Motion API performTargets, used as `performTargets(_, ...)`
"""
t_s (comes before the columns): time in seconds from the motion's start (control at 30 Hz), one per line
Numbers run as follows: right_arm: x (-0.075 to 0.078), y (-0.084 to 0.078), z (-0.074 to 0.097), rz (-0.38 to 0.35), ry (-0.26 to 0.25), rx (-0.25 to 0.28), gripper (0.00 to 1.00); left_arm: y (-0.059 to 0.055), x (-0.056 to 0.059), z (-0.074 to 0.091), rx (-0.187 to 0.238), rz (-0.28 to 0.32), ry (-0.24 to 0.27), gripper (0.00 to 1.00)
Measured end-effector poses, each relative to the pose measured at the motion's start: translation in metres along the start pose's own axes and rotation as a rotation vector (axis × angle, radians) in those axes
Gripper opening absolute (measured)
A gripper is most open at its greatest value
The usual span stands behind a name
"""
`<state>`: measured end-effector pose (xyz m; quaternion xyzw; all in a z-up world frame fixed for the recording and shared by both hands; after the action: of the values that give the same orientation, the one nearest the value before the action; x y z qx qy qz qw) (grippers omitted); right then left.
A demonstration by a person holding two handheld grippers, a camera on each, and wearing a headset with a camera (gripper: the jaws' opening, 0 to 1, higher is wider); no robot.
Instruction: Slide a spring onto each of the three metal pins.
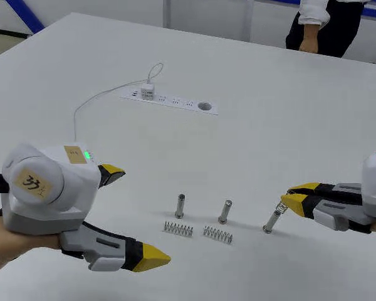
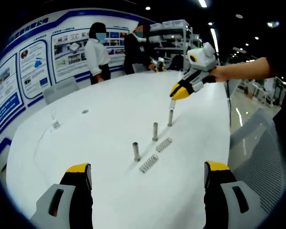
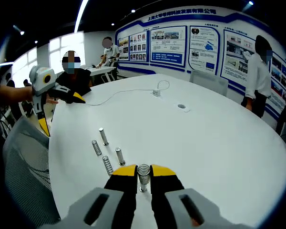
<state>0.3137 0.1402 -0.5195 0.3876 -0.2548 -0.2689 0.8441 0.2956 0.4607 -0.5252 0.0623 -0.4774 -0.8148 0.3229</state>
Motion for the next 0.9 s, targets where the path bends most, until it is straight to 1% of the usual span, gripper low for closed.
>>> performTargets(0.07,-0.001,-0.001,-0.001,0.000,0.001,0.001,0.10,0.000,0.001,0.002,0.013,0.006,-0.002,1.00)
performTargets(0.3,-0.001,-0.005,-0.006,0.005,0.009,-0.015,0.10,0.000,-0.001,0.005,0.022,0.018,0.011,1.00)
performTargets(0.43,-0.004,-0.010,-0.012,0.009,0.020,-0.030,0.10,-0.004,-0.002,0.005,0.014,0.022,0.014,1.00)
performTargets(0.57,-0.004,-0.017,-0.018,0.006,0.019,-0.044,0.10,-0.008,0.001,0.005,0.009,0.021,0.007,1.00)
performTargets(0.63,-0.003,-0.021,-0.022,-0.012,0.020,-0.045,0.11,-0.010,0.000,0.004,0.003,0.020,0.009,1.00)
performTargets(0.77,-0.003,-0.028,-0.028,-0.037,0.023,-0.057,0.11,-0.011,-0.002,0.003,0.006,0.037,0.016,1.00)
performTargets(0.9,-0.006,-0.031,-0.031,-0.024,0.030,-0.075,0.11,-0.011,-0.003,0.002,0.003,0.035,0.014,1.00)
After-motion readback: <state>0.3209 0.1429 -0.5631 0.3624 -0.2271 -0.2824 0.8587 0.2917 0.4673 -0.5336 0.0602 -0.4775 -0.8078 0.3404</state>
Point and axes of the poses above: the centre of the closed fingertips' face, and the gripper's own axes: z roughly backward along the fingers, x roughly to its right, y roughly out of its top, the point moved 9 cm from there along z, roughly backward along the fingers, and after that the axes turned 14 degrees about z, right-handed, at the moved point
